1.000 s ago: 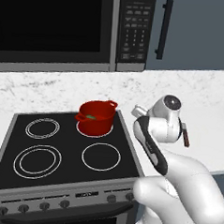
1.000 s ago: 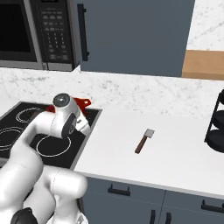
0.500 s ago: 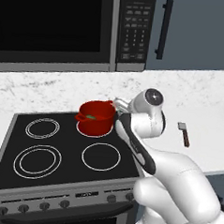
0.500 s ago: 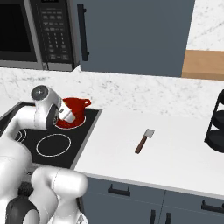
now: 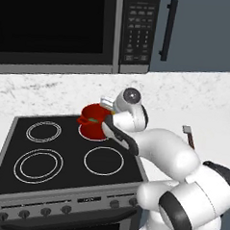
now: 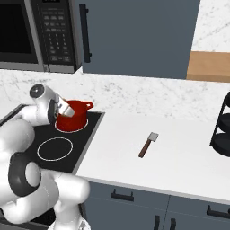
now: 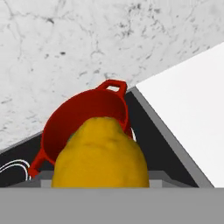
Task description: Put the broccoli and lemon in the pot. Retrieve the spatula and lightly stir the vegetables in the pot.
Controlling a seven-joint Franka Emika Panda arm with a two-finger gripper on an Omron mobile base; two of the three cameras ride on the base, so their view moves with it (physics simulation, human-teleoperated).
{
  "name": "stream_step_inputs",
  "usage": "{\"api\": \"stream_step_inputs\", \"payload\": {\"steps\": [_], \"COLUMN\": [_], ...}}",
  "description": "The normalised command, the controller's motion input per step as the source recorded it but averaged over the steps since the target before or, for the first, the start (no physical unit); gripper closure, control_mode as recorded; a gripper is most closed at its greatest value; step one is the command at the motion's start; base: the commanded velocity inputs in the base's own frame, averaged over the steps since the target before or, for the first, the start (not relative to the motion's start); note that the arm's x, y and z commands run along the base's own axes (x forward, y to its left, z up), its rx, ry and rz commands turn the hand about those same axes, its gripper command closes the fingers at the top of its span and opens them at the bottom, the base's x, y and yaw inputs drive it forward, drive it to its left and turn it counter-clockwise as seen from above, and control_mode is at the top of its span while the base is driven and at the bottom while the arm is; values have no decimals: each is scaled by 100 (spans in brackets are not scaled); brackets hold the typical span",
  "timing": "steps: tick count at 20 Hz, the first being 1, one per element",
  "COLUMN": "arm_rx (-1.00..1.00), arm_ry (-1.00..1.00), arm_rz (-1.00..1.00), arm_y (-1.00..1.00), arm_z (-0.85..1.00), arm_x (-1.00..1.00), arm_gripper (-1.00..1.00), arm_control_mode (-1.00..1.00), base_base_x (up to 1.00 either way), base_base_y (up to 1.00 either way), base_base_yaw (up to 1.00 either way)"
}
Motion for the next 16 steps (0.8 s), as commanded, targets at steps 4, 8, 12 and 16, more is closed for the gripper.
{"api": "stream_step_inputs", "payload": {"steps": [4, 8, 12, 16], "arm_rx": [-10, -10, -9, -10], "arm_ry": [5, 9, 6, 4], "arm_rz": [0, 0, 0, 0], "arm_y": [28, 19, 14, 11], "arm_z": [-10, -24, -24, -26], "arm_x": [65, 53, 46, 41], "arm_gripper": [100, 100, 100, 100], "arm_control_mode": [-100, -100, -100, -100], "base_base_x": [0, 0, 0, 0], "base_base_y": [0, 0, 0, 0], "base_base_yaw": [0, 0, 0, 0]}}
